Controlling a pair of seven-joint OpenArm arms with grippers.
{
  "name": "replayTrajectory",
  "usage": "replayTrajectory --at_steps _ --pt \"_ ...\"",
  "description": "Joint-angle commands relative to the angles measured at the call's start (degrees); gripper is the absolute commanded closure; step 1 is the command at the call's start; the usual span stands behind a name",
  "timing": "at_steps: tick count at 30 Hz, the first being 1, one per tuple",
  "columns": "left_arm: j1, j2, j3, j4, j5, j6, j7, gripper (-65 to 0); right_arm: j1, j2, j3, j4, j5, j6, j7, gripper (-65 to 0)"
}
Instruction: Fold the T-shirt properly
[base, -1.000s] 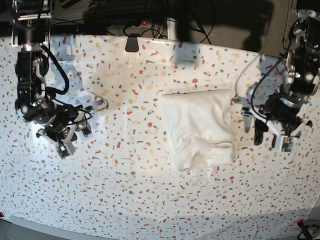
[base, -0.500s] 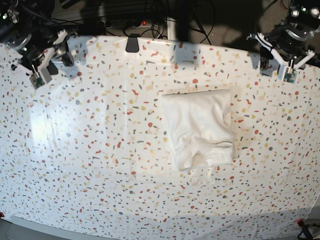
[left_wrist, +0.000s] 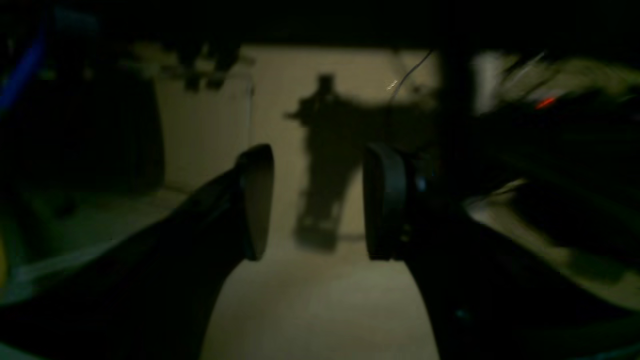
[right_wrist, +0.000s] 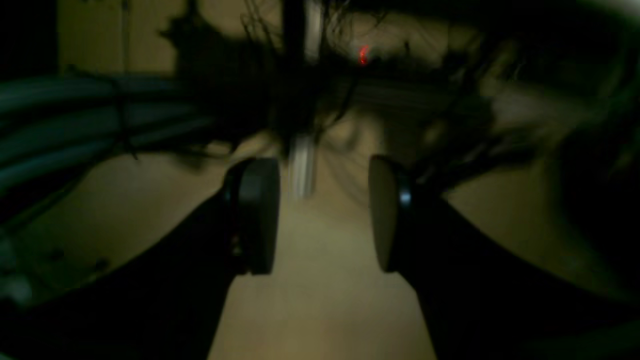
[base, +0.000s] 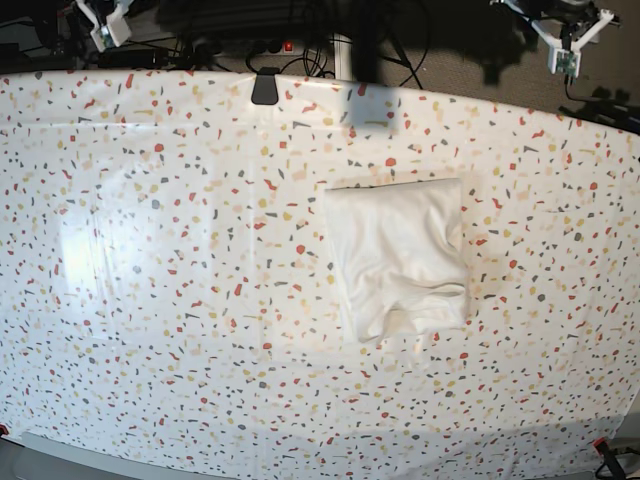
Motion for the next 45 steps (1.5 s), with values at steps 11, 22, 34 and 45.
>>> replayTrajectory --at_steps 11,22,34,45 --pt "-17.5 2.2 -0.1 -57.4 -2.1 -1.4 -30.5 -27.5 24.6 1.9 0.2 -49.4 -3.9 -0.2 7.3 -28.6" --pt "-29.1 4.1 -0.2 -76.3 -3.8 -11.7 -33.5 -27.5 33.3 1.8 0.1 -67.1 -14.0 -3.6 33.5 -28.6" --pt "-31.1 10.7 -0.1 -76.3 -2.1 -21.0 -28.2 -27.5 34.2 0.8 -11.0 -67.3 -16.6 -5.0 37.6 -28.6" --pt "-31.5 11.7 -0.2 -75.9 2.7 -13.0 -25.2 -27.5 38.2 0.0 -30.1 -67.3 -21.9 -14.6 41.3 -28.6"
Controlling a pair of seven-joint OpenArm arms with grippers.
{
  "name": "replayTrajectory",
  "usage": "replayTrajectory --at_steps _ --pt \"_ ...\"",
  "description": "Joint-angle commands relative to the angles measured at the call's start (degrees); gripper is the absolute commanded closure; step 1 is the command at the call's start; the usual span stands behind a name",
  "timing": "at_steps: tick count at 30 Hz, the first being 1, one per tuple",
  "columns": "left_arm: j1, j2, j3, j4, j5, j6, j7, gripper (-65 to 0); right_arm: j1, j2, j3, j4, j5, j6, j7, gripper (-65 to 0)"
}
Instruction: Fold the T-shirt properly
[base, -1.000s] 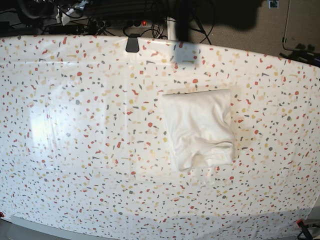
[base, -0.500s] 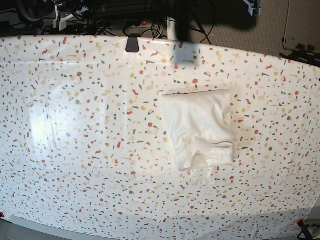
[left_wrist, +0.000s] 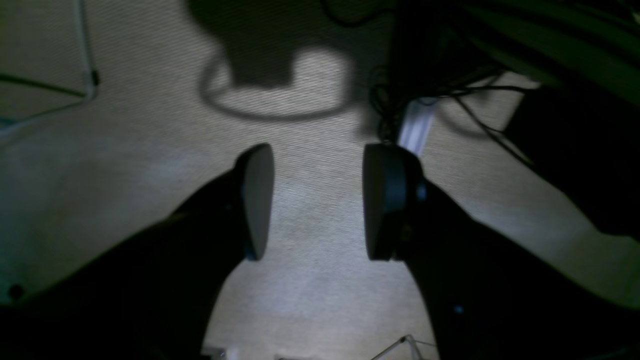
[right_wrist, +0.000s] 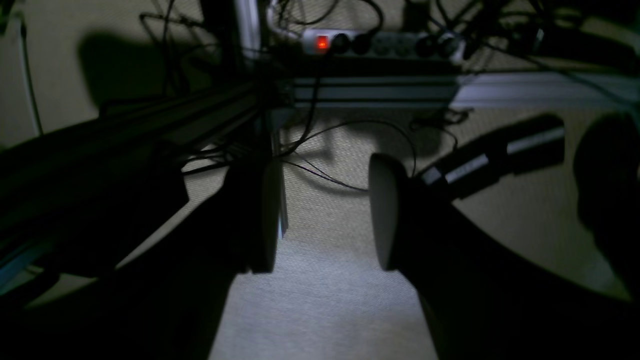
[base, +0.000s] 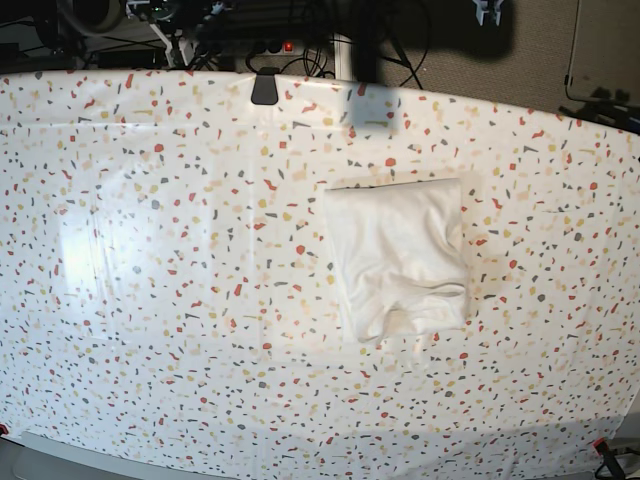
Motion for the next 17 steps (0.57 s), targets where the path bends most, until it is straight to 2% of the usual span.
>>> replayTrajectory --at_steps 1,7,17 --pt "0.3 -0.2 -0.2 0.8 -0.2 0.3 0.1 -27.5 0.5 0.6 -1.0 0.3 0.1 0.2 0.4 -28.6" --pt "0.4 -0.1 -0.2 4.0 -0.2 0.3 3.1 -27.5 2.1 0.6 -6.1 0.3 0.1 0.2 0.0 -28.6" --pt "0.7 0.0 -0.2 3.8 -0.2 0.2 1.9 -27.5 2.2 0.6 -6.5 0.3 1.2 0.2 -0.8 -28.6"
